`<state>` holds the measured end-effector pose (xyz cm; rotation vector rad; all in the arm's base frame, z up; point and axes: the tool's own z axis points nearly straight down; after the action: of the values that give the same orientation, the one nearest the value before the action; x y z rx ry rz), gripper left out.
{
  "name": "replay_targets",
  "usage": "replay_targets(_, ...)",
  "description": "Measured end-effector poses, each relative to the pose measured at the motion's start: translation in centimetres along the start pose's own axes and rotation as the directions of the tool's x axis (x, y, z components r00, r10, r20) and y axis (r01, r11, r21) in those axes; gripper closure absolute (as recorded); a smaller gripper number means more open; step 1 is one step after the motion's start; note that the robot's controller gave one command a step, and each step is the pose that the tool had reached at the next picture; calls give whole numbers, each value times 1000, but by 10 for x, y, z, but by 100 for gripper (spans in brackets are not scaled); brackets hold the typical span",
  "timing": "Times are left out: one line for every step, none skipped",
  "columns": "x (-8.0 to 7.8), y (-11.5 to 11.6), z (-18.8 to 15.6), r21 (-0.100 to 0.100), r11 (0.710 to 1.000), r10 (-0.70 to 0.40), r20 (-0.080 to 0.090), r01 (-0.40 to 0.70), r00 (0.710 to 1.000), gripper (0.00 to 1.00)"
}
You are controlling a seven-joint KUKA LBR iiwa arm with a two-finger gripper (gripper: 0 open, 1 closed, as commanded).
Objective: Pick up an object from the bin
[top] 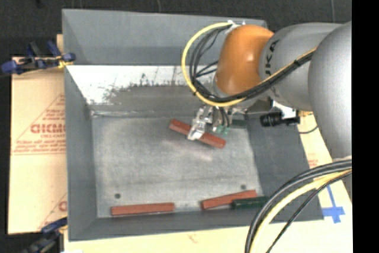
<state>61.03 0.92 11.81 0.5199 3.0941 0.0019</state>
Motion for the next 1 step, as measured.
replay_targets(0,0,-5,-1,1000,0,1,0,1000,100)
